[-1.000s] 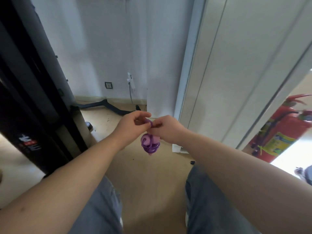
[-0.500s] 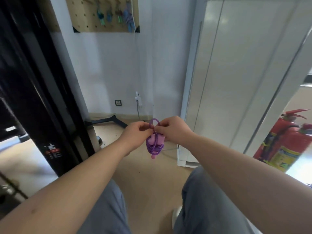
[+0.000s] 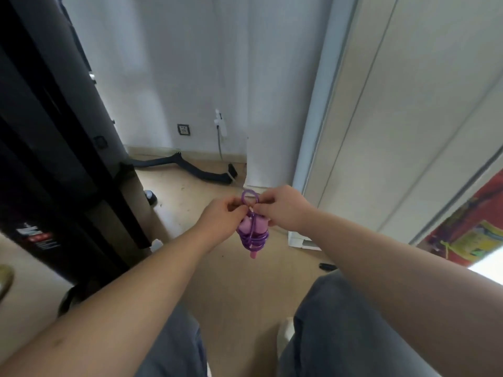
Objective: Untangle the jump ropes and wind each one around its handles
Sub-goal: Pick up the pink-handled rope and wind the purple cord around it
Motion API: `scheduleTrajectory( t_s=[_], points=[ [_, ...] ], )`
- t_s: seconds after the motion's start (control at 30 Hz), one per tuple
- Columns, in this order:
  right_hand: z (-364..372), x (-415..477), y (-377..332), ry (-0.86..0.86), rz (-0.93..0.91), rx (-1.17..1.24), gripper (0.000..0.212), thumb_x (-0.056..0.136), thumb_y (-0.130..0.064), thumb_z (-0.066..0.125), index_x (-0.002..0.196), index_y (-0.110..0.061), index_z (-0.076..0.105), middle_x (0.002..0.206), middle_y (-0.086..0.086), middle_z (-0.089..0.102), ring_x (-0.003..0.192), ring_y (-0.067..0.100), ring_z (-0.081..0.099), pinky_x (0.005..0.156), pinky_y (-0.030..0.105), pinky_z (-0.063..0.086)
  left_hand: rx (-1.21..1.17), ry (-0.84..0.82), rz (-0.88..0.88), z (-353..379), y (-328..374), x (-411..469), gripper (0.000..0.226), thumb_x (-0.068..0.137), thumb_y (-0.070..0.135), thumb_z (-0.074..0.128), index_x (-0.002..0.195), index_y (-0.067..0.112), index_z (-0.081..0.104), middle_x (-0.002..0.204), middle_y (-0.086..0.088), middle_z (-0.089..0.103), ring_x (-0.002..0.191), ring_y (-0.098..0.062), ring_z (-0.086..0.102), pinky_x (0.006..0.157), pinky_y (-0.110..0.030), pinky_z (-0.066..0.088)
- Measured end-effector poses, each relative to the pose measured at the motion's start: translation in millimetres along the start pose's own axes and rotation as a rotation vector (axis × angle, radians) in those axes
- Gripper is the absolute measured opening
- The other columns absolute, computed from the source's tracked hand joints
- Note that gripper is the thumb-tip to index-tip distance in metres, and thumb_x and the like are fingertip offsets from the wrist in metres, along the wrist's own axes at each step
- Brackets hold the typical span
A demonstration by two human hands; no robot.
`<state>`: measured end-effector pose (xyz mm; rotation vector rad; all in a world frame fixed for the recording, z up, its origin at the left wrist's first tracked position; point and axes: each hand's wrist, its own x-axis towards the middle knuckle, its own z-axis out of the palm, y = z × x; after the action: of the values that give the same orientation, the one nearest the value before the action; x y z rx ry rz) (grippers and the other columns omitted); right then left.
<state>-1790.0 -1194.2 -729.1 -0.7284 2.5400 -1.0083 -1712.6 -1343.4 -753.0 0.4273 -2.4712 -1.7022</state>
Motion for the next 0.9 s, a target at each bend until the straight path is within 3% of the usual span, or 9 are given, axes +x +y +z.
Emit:
scheduleTrajectory(
  t_s=[0.2, 0.27, 0.4, 0.47, 0.63, 0.9],
  points=[
    [17.5, 97.9, 27.0, -0.058, 0.033, 0.020, 0.024, 0.091, -0.028, 0.064, 0.077, -0.010, 0.073, 0.080, 0.015, 0.071, 0.083, 0.032, 0.069, 0.082, 0.050, 0.058, -0.079, -0.014, -0.179, -8.9, -33.7, 87.4, 0.019, 0.100, 0.019, 0.053, 0.092, 0.029, 0.068, 0.089, 0.004, 0.070, 0.084, -0.014, 0.065, 0.075, -0.033, 0.057],
    [23.9, 137.1, 34.4, -0.078, 0.053, 0.022, 0.022, 0.089, -0.030, 0.063, 0.078, -0.014, 0.074, 0.078, 0.012, 0.072, 0.082, 0.031, 0.069, 0.079, 0.051, 0.059, -0.114, -0.005, -0.251, -12.3, -42.6, 122.4, 0.018, 0.101, 0.020, 0.052, 0.095, 0.027, 0.067, 0.093, 0.001, 0.069, 0.087, -0.014, 0.065, 0.068, -0.027, 0.058],
    [27.8, 204.9, 37.8, -0.097, 0.093, 0.074, 0.016, 0.091, -0.033, 0.062, 0.081, -0.030, 0.074, 0.080, -0.003, 0.073, 0.084, 0.019, 0.070, 0.083, 0.046, 0.059, -0.135, 0.020, -0.334, -22.4, -46.2, 186.8, 0.017, 0.102, 0.020, 0.050, 0.101, 0.025, 0.067, 0.099, -0.002, 0.069, 0.092, -0.017, 0.066, 0.079, -0.033, 0.058],
    [19.9, 229.0, 27.5, -0.075, 0.114, 0.111, 0.014, 0.092, -0.030, 0.062, 0.087, -0.028, 0.075, 0.084, -0.005, 0.073, 0.086, 0.017, 0.069, 0.086, 0.044, 0.057, -0.148, 0.060, -0.356, -32.0, -35.0, 206.9, 0.018, 0.102, 0.020, 0.050, 0.100, 0.025, 0.067, 0.095, -0.001, 0.069, 0.088, -0.016, 0.065, 0.076, -0.031, 0.057],
    [-27.2, 259.8, -27.7, -0.070, 0.133, 0.149, 0.013, 0.091, -0.026, 0.064, 0.083, -0.028, 0.074, 0.085, -0.005, 0.074, 0.087, 0.017, 0.068, 0.083, 0.037, 0.055, -0.137, 0.117, -0.391, -71.9, 29.7, 229.5, 0.017, 0.102, 0.021, 0.050, 0.097, 0.026, 0.066, 0.091, 0.002, 0.069, 0.082, -0.014, 0.062, 0.071, -0.029, 0.053],
    [-187.3, 271.4, -193.2, -0.082, 0.039, 0.190, 0.015, 0.092, -0.024, 0.066, 0.099, -0.023, 0.079, 0.091, -0.005, 0.076, 0.091, 0.014, 0.068, 0.081, 0.027, 0.050, -0.128, 0.202, -0.378, -156.2, 233.1, 233.1, 0.016, 0.101, 0.025, 0.052, 0.093, 0.034, 0.062, 0.092, 0.004, 0.072, 0.086, -0.014, 0.069, 0.078, -0.033, 0.057]
  ],
)
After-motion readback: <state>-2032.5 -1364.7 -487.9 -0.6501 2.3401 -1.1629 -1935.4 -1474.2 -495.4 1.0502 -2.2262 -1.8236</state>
